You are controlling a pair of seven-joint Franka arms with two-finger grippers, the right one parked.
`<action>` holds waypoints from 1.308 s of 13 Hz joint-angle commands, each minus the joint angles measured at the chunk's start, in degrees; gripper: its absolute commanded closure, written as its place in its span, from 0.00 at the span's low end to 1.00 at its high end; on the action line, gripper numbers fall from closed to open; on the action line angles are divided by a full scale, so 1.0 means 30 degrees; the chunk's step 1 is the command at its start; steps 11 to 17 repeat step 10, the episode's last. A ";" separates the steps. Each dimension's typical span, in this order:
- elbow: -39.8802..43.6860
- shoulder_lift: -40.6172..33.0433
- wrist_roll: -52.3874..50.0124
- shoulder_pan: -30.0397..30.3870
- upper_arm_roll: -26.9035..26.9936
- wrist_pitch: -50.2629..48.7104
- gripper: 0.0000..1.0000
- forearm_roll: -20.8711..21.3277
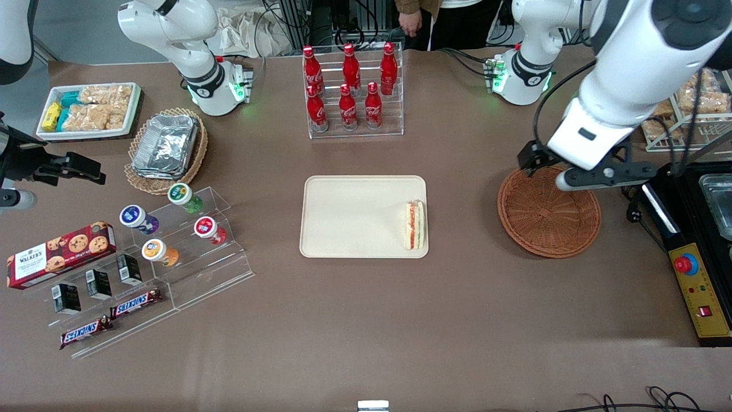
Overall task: Place sandwich from basket to tray
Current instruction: 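Raise the left gripper away from the tray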
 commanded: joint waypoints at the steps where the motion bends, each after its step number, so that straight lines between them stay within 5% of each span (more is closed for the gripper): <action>1: -0.0474 -0.0781 0.3130 0.0151 0.1304 -0.0439 0.00 -0.0372; 8: -0.0241 -0.0548 0.8193 0.0180 0.4674 -0.0382 0.00 -0.0371; 17: -0.0182 -0.0022 0.9463 0.0180 0.4795 -0.0236 0.00 -0.0254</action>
